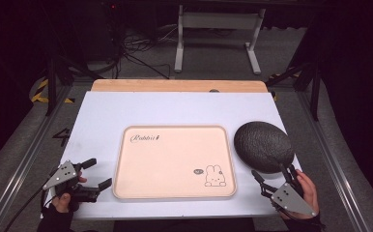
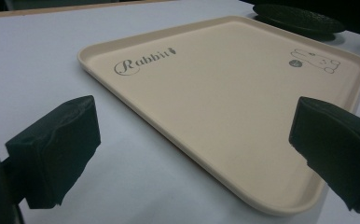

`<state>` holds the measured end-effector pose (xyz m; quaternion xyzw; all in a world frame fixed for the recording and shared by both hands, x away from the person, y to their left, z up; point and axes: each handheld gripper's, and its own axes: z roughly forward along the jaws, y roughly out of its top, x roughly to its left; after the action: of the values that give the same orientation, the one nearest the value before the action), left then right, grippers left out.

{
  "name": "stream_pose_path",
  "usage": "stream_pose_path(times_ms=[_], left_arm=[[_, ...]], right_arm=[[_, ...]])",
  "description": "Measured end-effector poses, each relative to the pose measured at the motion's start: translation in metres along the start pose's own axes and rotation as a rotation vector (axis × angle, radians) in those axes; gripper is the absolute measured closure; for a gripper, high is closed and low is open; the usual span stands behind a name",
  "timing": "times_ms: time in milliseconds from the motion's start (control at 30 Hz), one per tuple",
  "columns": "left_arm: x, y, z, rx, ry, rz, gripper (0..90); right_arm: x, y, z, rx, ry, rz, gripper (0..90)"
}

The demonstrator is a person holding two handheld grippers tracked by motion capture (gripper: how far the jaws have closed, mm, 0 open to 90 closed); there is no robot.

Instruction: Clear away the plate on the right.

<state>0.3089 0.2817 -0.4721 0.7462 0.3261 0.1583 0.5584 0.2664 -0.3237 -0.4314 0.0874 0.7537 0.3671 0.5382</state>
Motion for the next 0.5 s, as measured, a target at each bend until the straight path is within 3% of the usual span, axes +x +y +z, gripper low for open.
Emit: stream_pose_path(times_ms=[100,200,233,333,500], left_arm=[[0.0,0.0,0.0,0.0,0.0,0.0,2.6],[0.0,0.0,0.0,0.001,0.0,0.0,2.6],[0.0,0.0,0.0,0.001,0.0,0.0,2.6],[0.0,0.0,0.0,0.002,0.0,0.002,2.6],[0.0,0.0,0.0,0.001,0.0,0.004,2.6]], right_arm=[[0.005,0.0,0.002,0.038,-0.002,-0.069,35.0],[0.012,0.002,0.005,0.108,0.002,-0.187,36.6],[0.012,0.002,0.005,0.108,0.002,-0.187,36.6],[0.019,0.004,0.009,0.192,-0.001,-0.24,37.3],[0.024,0.003,0.011,0.261,-0.006,-0.332,37.3]])
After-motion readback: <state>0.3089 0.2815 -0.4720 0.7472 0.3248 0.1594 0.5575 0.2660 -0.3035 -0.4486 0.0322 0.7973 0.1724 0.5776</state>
